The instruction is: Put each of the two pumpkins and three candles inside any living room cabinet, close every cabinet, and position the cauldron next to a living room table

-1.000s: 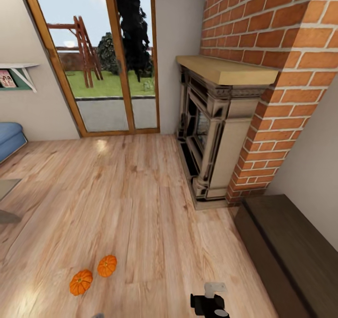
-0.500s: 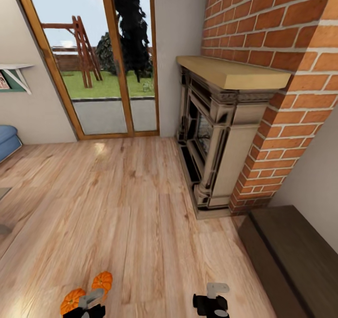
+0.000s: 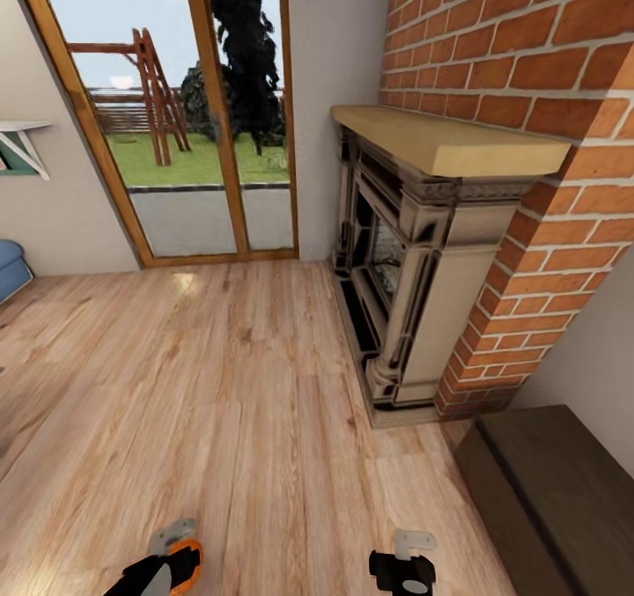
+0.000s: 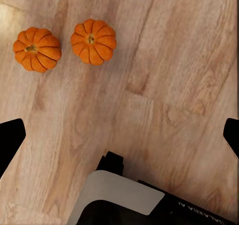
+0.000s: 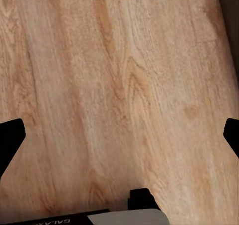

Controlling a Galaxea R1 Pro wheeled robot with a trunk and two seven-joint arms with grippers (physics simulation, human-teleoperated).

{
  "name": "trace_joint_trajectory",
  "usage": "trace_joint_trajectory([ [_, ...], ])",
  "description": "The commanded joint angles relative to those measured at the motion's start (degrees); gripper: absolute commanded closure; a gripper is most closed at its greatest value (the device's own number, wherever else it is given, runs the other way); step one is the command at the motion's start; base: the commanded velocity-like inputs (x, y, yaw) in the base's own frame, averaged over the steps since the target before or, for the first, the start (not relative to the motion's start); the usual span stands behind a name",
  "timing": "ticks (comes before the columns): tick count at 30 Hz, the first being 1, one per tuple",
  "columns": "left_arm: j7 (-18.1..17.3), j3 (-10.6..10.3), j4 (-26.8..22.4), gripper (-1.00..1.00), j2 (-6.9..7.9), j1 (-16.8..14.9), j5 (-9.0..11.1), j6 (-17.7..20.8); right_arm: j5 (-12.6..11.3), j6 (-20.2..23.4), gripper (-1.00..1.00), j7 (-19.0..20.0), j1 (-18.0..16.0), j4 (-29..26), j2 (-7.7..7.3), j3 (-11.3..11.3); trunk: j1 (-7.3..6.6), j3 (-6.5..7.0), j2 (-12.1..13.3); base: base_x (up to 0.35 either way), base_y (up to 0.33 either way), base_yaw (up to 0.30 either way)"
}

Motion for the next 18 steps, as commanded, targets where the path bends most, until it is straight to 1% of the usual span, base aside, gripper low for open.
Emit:
trace_joint_trajectory([
  [1,0.41,-0.36,-0.11,-1.0,0.04,0.0,0.52,0.05,-0.64,-0.37,-1.0,-0.2,-0.05,0.01,-0.01,0.45,0.03,-0.07,-0.05,0.184,0.034,0.0],
  [4,0.41,-0.32,0.0,-1.0,0.01,0.03,0.69,-0.8,-0.43,-2.46,-1.0,0.24,-0.05,-0.04,-0.03,0.44,0.03,-0.07,-0.05,0.182,0.094,0.0],
  [6,0.41,-0.29,0.02,-1.0,0.1,0.07,0.76,-0.95,-0.35,-3.09,-1.0,0.35,-0.05,-0.07,-0.04,0.44,0.03,-0.07,-0.05,0.197,0.152,0.0],
  [16,0.41,-0.26,1.45,-1.0,0.07,0.09,0.53,-1.12,-0.21,-3.53,-1.0,0.42,-0.05,-0.09,-0.04,0.44,0.03,-0.07,-0.05,0.261,0.162,0.0],
  [18,0.41,-0.26,1.55,-1.0,0.01,0.1,0.47,-1.16,-0.2,-3.54,-1.0,0.47,-0.05,-0.09,-0.07,0.44,0.03,-0.07,-0.05,0.151,0.088,0.0],
])
